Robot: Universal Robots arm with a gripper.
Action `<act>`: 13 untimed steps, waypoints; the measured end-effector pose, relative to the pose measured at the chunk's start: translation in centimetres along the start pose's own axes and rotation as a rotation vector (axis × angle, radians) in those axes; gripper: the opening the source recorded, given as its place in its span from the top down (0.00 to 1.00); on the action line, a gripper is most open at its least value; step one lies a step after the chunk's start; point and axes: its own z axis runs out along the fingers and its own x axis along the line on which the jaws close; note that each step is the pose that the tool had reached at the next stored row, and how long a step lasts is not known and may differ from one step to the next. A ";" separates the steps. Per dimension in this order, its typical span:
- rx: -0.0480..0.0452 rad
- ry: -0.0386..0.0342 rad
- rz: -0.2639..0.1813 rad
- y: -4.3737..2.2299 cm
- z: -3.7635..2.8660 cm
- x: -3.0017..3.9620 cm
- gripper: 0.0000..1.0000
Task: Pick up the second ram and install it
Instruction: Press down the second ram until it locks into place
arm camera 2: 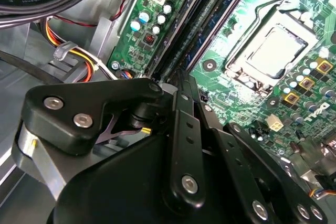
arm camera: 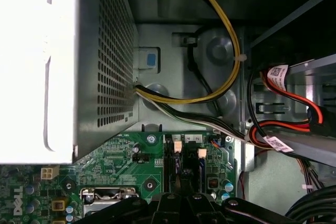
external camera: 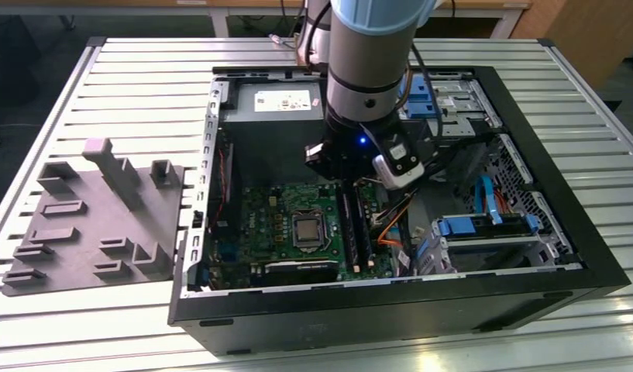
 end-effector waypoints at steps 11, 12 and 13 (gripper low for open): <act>0.0001 0.0000 0.000 -0.01 0.31 0.01 0.89; 0.0000 0.0000 0.000 -0.01 0.31 0.01 0.89; 0.0001 0.0000 0.000 -0.01 0.31 0.01 0.89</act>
